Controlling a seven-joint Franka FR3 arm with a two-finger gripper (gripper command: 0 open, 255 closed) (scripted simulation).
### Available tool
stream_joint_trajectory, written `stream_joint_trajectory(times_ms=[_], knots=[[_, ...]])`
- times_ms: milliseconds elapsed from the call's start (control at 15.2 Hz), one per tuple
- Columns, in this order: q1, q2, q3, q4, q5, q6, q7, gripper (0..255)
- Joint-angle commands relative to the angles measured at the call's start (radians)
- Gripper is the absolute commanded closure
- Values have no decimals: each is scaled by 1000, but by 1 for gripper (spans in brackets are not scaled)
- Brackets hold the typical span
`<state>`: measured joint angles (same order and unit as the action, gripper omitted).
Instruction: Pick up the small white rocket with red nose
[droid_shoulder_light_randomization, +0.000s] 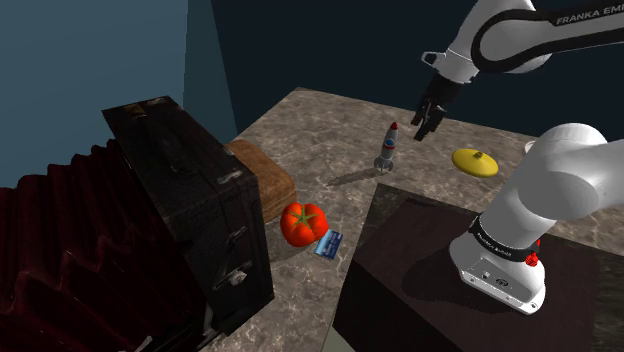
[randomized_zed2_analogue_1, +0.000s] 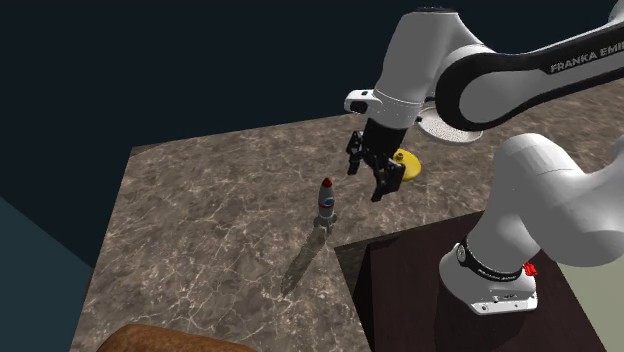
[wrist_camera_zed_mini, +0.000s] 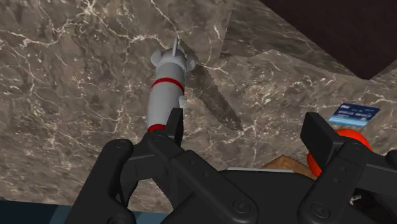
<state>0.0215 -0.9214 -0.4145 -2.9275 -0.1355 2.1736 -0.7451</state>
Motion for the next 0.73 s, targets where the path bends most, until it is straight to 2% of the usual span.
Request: stream_joint_trajectory(times_ms=[0,198,330,462,594,660], knots=[[6,51,-87,-31,-25,114,-106,0],[74,181,-236,-40,-27,293,-265,0],[164,276,-358,-28,0,408,-386,0],[305,364,-514,-4,58,513,-524,0],[508,430,-717,34,140,602,-676,0],[585,442,-793,48,163,626,-722,0]])
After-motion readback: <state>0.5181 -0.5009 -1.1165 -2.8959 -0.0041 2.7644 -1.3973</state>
